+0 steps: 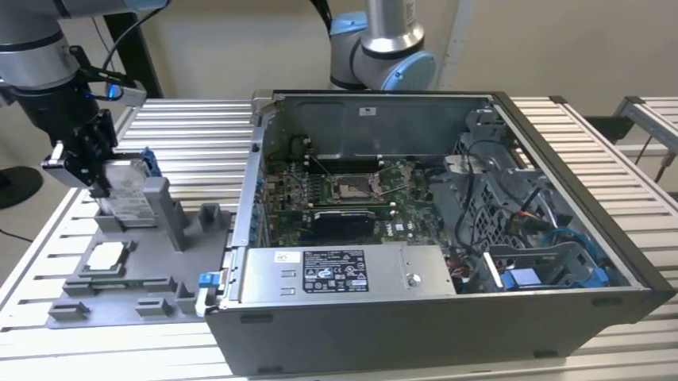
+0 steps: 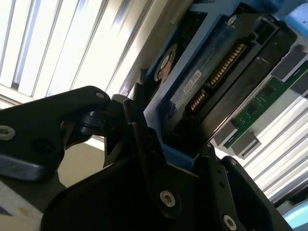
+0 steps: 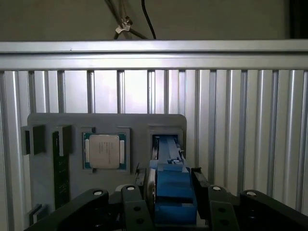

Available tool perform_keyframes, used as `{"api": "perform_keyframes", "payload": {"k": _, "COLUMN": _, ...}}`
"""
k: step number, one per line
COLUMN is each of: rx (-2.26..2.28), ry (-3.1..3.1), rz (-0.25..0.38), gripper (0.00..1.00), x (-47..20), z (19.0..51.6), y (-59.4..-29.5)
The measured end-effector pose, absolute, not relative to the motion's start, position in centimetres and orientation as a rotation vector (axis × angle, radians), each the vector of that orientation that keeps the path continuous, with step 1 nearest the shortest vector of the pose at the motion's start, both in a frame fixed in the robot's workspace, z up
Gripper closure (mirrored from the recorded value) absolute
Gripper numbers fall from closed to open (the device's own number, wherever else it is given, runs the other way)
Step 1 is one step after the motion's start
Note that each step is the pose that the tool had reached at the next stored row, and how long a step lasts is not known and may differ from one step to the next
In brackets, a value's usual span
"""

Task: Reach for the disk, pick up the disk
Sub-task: 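Pick up the disk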

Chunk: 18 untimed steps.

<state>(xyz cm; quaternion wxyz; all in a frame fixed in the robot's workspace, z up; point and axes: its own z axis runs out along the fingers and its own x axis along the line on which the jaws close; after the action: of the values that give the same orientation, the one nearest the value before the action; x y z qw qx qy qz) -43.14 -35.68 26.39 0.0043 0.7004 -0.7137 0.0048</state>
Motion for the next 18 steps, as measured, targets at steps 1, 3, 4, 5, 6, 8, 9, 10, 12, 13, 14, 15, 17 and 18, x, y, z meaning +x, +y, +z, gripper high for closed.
{"api": "perform_keyframes", "payload": {"k": 1, "rx": 2.194, "ry": -2.236, "rz": 0.015, "gripper": 1.0, "x": -43.14, "z": 26.41, "y": -35.68}}
{"api": "perform_keyframes", "payload": {"k": 3, "rx": 2.194, "ry": -2.236, "rz": 0.015, "gripper": 1.0, "x": -43.14, "z": 26.42, "y": -35.68}}
{"api": "perform_keyframes", "payload": {"k": 4, "rx": 2.194, "ry": -2.236, "rz": 0.015, "gripper": 1.0, "x": -43.14, "z": 26.43, "y": -35.68}}
{"api": "perform_keyframes", "payload": {"k": 5, "rx": 2.194, "ry": -2.236, "rz": 0.015, "gripper": 1.0, "x": -43.14, "z": 26.44, "y": -35.68}}
{"api": "perform_keyframes", "payload": {"k": 6, "rx": 2.194, "ry": -2.236, "rz": 0.015, "gripper": 1.0, "x": -43.13, "z": 26.44, "y": -35.68}}
{"api": "perform_keyframes", "payload": {"k": 8, "rx": 2.194, "ry": -2.236, "rz": 0.015, "gripper": 1.0, "x": -43.14, "z": 26.49, "y": -35.68}}
{"api": "perform_keyframes", "payload": {"k": 9, "rx": 2.194, "ry": -2.236, "rz": 0.015, "gripper": 1.0, "x": -43.14, "z": 26.51, "y": -35.68}}
{"api": "perform_keyframes", "payload": {"k": 10, "rx": 2.194, "ry": -2.236, "rz": 0.015, "gripper": 1.0, "x": -43.14, "z": 26.51, "y": -35.68}}
{"api": "perform_keyframes", "payload": {"k": 12, "rx": 2.194, "ry": -2.236, "rz": 0.015, "gripper": 1.0, "x": -43.14, "z": 26.53, "y": -35.68}}
{"api": "perform_keyframes", "payload": {"k": 13, "rx": 2.194, "ry": -2.236, "rz": 0.015, "gripper": 1.0, "x": -43.14, "z": 26.54, "y": -35.68}}
{"api": "perform_keyframes", "payload": {"k": 14, "rx": 2.194, "ry": -2.236, "rz": 0.015, "gripper": 1.0, "x": -43.14, "z": 26.57, "y": -35.68}}
{"api": "perform_keyframes", "payload": {"k": 15, "rx": 2.194, "ry": -2.236, "rz": 0.015, "gripper": 1.0, "x": -43.14, "z": 26.58, "y": -35.68}}
{"api": "perform_keyframes", "payload": {"k": 17, "rx": 2.194, "ry": -2.236, "rz": 0.015, "gripper": 1.0, "x": -43.13, "z": 26.6, "y": -35.68}}
{"api": "perform_keyframes", "payload": {"k": 18, "rx": 2.194, "ry": -2.236, "rz": 0.015, "gripper": 1.0, "x": -43.14, "z": 26.6, "y": -35.68}}
